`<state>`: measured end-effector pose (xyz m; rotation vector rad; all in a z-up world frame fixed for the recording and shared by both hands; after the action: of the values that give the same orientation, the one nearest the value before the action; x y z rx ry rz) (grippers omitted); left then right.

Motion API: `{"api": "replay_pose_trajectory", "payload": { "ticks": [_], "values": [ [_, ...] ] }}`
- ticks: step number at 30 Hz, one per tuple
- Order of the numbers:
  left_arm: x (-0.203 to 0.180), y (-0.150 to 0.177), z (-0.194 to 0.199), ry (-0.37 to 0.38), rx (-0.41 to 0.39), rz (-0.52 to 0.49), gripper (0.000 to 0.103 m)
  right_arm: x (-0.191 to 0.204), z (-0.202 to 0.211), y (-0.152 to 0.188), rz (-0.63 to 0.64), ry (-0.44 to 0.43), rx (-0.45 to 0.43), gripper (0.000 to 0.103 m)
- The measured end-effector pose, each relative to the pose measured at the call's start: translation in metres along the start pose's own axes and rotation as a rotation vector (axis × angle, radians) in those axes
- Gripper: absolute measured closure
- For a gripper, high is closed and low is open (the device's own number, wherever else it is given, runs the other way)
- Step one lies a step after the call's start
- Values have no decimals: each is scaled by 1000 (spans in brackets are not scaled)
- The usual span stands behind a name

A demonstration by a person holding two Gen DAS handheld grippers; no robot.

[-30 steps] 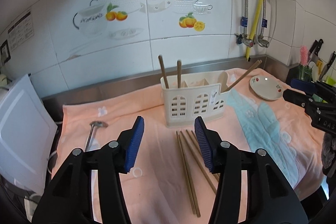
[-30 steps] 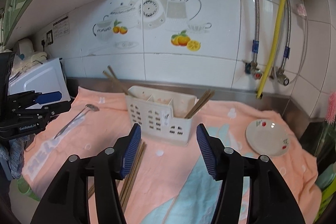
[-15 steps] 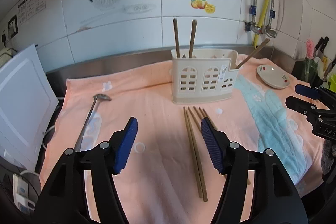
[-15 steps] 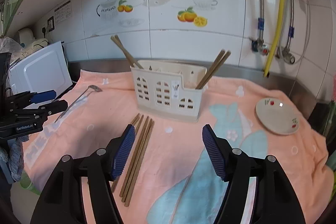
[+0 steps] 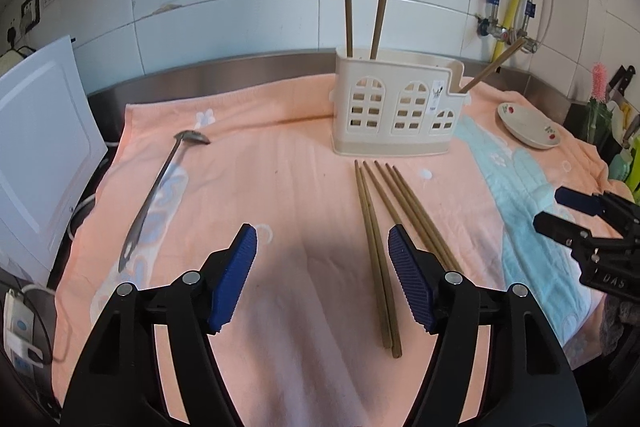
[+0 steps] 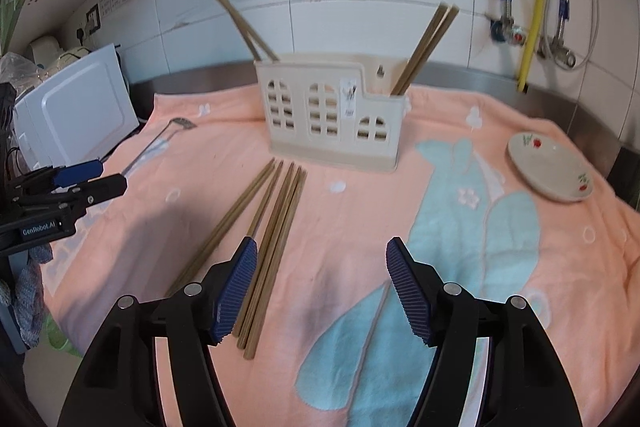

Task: Organize utensils
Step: 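Move the open right tool back over the remaining wooden chopsticks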

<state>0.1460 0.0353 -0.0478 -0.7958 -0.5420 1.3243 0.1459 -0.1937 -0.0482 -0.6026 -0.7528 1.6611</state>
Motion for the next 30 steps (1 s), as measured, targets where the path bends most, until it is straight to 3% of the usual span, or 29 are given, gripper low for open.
{"api": "replay_pose_trajectory", "payload": {
  "ticks": [18,30],
  "values": [
    [11,22,-13,-6,45,47,35,40,-40,60,9,-76,155,65],
    [16,25,-16,-5,53,60,35,31,-45,65,3,-47,171,69]
  ]
}}
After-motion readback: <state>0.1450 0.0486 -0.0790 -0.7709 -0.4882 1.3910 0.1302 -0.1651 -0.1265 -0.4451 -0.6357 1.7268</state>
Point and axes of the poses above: each gripper's, at about its wrist camera, not at the fingertips, and z roughly against the way its jaws point, x to its left, y to its underside, the point moved 2 cm from there along -z, roughly the way its jaws point, and after that the axes turned 6 degrees about y, right-handed, at the moved point
